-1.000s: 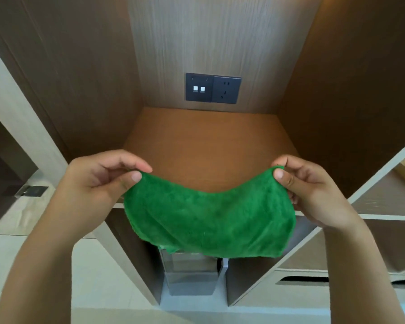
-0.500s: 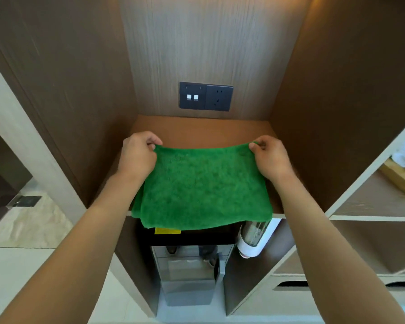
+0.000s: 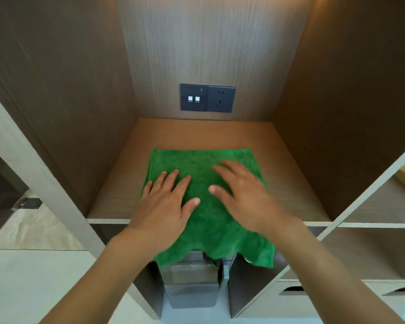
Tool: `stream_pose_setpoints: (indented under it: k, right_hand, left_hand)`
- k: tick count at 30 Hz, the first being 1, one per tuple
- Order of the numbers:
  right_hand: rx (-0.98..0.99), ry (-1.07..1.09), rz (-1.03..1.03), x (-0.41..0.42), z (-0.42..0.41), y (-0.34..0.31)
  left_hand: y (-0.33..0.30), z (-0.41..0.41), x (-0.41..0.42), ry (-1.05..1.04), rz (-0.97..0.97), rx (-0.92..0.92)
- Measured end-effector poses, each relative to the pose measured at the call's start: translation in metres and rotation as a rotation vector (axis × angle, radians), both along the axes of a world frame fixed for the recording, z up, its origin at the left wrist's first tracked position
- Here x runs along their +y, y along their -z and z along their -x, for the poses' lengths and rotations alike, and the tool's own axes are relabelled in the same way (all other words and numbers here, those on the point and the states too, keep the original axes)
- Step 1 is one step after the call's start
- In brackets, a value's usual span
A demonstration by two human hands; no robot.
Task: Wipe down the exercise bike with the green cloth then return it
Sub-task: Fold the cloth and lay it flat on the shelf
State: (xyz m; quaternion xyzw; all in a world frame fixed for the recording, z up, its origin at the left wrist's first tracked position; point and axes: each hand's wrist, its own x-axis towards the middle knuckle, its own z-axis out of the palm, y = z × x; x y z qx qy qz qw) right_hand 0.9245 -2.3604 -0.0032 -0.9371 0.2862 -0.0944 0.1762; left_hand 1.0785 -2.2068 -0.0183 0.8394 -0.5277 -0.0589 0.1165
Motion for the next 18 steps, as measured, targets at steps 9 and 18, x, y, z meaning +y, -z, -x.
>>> stream_pose_setpoints:
  k: [9, 18]
  right_hand:
    - [0.218, -0.037, 0.047, -0.042, -0.029, 0.009]
    - [0.202, 0.008, 0.081, -0.110, -0.073, 0.004]
  left_hand:
    - [0.004, -0.037, -0.051, 0.022, -0.120, -0.011]
    - [-0.008, -0.078, -0.124, 0.036, -0.092, 0.005]
